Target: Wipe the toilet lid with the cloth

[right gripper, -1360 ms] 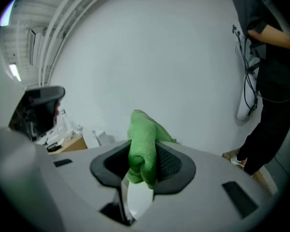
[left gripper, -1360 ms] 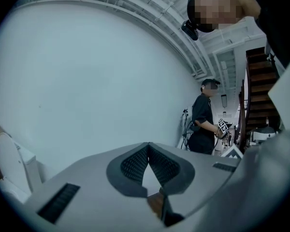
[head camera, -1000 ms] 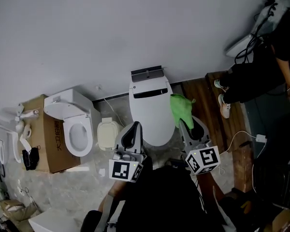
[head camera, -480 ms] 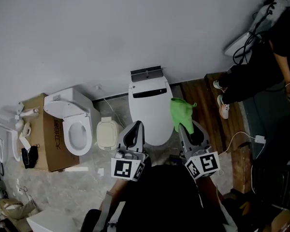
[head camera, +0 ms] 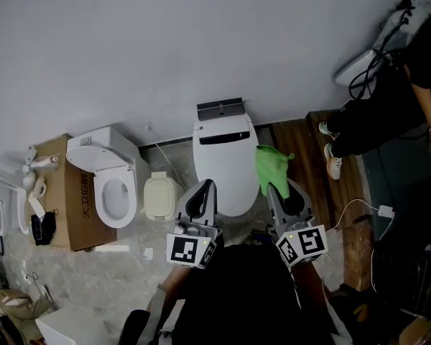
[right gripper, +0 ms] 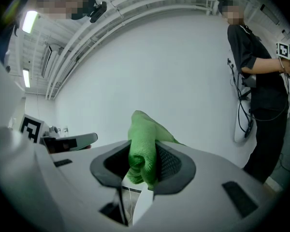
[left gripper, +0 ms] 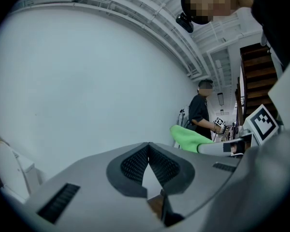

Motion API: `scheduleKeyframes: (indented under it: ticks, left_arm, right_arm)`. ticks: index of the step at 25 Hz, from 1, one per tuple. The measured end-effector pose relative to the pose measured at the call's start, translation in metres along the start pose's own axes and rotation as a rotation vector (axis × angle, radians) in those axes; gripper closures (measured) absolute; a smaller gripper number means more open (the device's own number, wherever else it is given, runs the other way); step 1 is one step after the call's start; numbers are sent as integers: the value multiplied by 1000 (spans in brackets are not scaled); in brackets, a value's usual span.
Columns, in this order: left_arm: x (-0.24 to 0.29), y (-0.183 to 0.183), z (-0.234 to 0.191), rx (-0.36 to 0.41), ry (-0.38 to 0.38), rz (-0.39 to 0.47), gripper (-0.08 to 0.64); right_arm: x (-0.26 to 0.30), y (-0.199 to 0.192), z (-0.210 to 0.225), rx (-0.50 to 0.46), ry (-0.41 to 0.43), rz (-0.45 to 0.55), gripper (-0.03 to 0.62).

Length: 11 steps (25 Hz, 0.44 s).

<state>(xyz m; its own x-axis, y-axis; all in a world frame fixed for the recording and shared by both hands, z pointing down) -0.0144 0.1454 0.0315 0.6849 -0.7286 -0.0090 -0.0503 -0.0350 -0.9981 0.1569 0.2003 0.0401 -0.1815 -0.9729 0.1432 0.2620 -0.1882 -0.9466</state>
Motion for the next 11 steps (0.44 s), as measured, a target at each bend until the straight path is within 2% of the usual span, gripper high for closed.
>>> scheduleKeyframes:
  ticks: [11]
  left_arm:
    - [-1,5,4,8,-7,6,551]
  right_arm:
    - [-3,-2,-2,-11,-2,-13,459]
Point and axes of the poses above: the fingertips, and each gripper's own axes: x forward along the fingers, z to its right, y out of its top, the point moved 3 cm from there along -x, backward along the fingers, and after that the axes turned 6 degrees about x, right-handed, at the moved point
